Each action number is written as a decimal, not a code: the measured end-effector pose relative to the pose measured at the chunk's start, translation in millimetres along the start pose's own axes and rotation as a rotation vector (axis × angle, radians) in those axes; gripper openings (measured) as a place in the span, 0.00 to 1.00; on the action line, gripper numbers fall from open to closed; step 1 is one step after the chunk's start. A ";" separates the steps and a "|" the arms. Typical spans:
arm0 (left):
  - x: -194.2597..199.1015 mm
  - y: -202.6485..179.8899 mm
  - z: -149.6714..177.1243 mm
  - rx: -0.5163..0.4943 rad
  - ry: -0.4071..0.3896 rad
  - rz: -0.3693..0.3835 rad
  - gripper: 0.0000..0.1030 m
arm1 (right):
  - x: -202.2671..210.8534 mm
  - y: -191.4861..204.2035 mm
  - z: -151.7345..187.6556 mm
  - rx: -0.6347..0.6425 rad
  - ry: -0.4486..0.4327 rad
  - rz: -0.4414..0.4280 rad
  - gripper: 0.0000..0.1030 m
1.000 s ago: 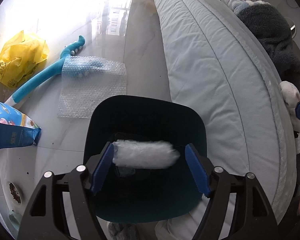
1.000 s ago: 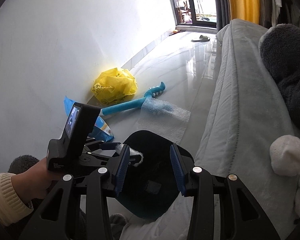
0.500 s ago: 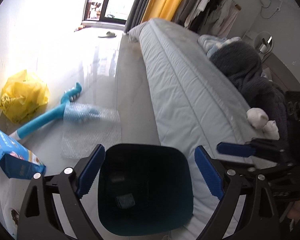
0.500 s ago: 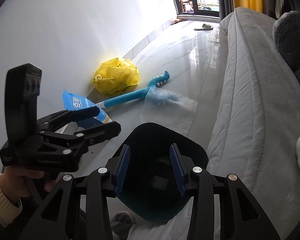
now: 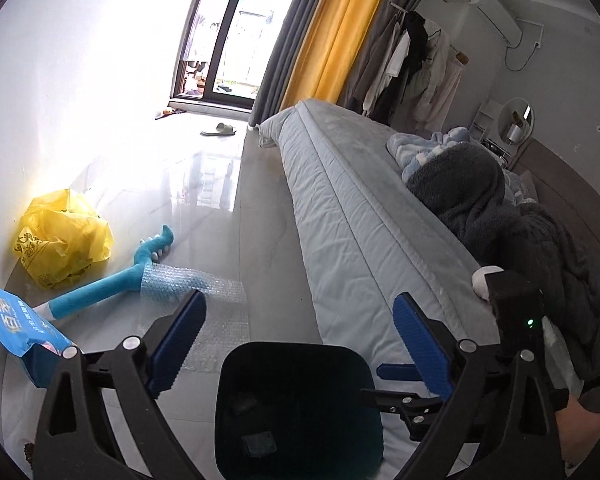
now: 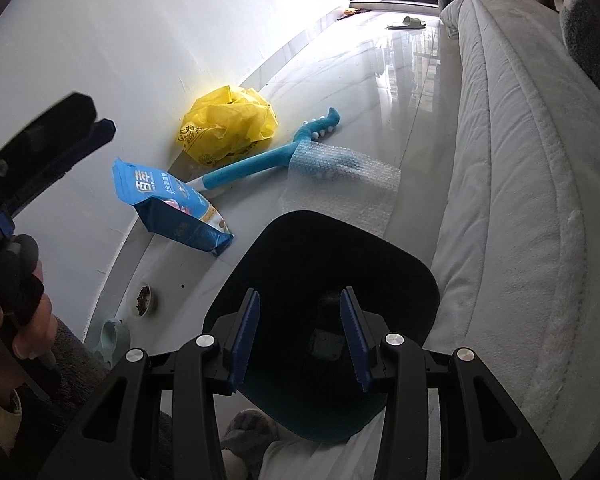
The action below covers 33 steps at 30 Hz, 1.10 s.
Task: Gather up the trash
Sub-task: 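Move both tools back toward the white sock balls on the bed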
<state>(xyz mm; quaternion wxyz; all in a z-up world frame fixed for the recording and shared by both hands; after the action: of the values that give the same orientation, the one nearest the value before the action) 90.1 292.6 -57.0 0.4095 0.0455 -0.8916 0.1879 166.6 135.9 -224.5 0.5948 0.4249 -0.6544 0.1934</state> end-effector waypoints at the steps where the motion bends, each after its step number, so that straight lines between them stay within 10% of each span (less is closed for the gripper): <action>1: 3.3 -0.2 -0.9 0.000 -0.012 -0.001 0.93 | -1.7 0.3 -0.1 0.001 0.006 0.003 0.41; 12: 35.0 -15.4 -12.9 -0.026 -0.134 -0.003 0.95 | -20.2 5.2 2.4 0.018 0.083 0.050 0.42; 17: 50.3 -29.1 -18.9 -0.045 -0.194 0.003 0.95 | -6.9 7.4 1.5 0.013 0.051 0.056 0.68; 33: 62.6 -97.7 -34.0 -0.092 -0.263 0.071 0.96 | 137.8 -47.9 52.2 -0.059 -0.308 0.236 0.83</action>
<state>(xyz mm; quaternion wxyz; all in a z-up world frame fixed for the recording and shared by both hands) 96.0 219.5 39.1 0.2839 0.0193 -0.9463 0.1537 181.6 24.3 -118.0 0.4732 0.3520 -0.7883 0.1751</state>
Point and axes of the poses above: each gripper's, at about its wrist camera, not at the fingertips, and x roughly against the way its jaws point, y to its left, z to its underside, the point moved 1 cm from there along -x, roughly the way its jaws point, and after that the axes turned 14 degrees about y, right-handed, at the moved point
